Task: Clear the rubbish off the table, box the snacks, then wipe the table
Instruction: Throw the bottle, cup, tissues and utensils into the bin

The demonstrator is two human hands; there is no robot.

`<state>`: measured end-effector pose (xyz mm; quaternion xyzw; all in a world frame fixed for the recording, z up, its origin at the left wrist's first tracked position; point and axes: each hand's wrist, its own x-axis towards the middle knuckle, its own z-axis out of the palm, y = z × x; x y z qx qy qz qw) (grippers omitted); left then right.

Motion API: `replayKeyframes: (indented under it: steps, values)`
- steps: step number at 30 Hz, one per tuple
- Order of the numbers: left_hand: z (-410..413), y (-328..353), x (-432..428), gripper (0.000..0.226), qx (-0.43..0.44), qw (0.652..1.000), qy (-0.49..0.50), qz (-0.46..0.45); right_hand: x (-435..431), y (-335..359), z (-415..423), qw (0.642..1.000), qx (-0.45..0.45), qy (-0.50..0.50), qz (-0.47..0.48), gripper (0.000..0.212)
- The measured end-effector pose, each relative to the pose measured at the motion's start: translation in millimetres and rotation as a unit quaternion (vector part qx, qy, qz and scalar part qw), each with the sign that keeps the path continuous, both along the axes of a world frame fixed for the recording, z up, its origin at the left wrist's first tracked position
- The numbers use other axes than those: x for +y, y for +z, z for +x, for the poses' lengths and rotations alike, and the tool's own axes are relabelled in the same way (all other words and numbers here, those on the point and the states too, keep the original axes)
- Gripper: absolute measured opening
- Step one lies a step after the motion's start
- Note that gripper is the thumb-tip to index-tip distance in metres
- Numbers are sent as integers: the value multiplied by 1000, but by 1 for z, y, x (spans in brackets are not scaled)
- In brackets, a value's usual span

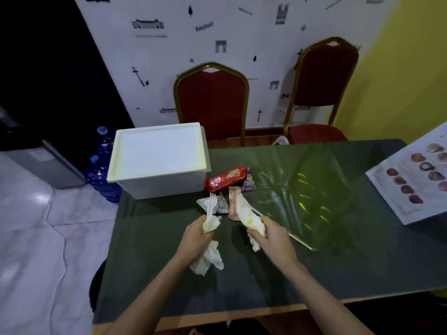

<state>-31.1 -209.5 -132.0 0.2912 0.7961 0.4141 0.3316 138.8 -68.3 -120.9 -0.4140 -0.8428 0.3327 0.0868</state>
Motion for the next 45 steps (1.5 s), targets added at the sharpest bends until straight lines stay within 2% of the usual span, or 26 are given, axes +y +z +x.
replayKeyframes:
  steps: [5,7,11,16,20,22,25,27,30,34,37,39,42,45]
  values:
    - [-9,1,-7,4,39,999,-3,-34,18,-19,-16,985,-111,18,127,43]
    - [-9,1,-3,6,42,998,0,-40,38,-27,-9,969,-175,25,171,41]
    - [1,-6,11,5,41,997,-11,-58,74,-45,11,939,-274,55,200,37]
    - [18,-14,24,10,46,996,-29,-73,87,-57,15,926,-259,140,236,25]
    - [24,-12,19,10,28,998,-14,-57,89,-57,12,923,-281,184,187,27]
    - [25,-10,14,10,6,999,-4,-35,85,-51,14,944,-235,163,167,28]
    - [22,-3,-8,20,-41,998,49,8,54,-39,10,983,-85,122,107,27]
    - [21,1,-26,20,-54,995,83,33,23,-29,2,992,-5,104,70,30]
    - [14,3,-67,29,-55,985,152,56,-24,-18,-27,988,73,132,30,34]
    - [4,4,-125,18,-55,958,266,96,-76,-7,-74,978,102,178,-25,34]
    - [-11,3,-172,11,-59,920,368,125,-120,-2,-117,972,88,203,-79,27]
    - [-25,-1,-207,7,-91,885,429,154,-155,0,-146,967,68,225,-100,23]
    - [-53,-13,-260,17,-81,859,480,159,-207,-1,-186,960,35,254,-109,20]
    - [-86,-38,-321,8,-89,835,523,144,-266,-6,-233,954,20,264,-141,19]
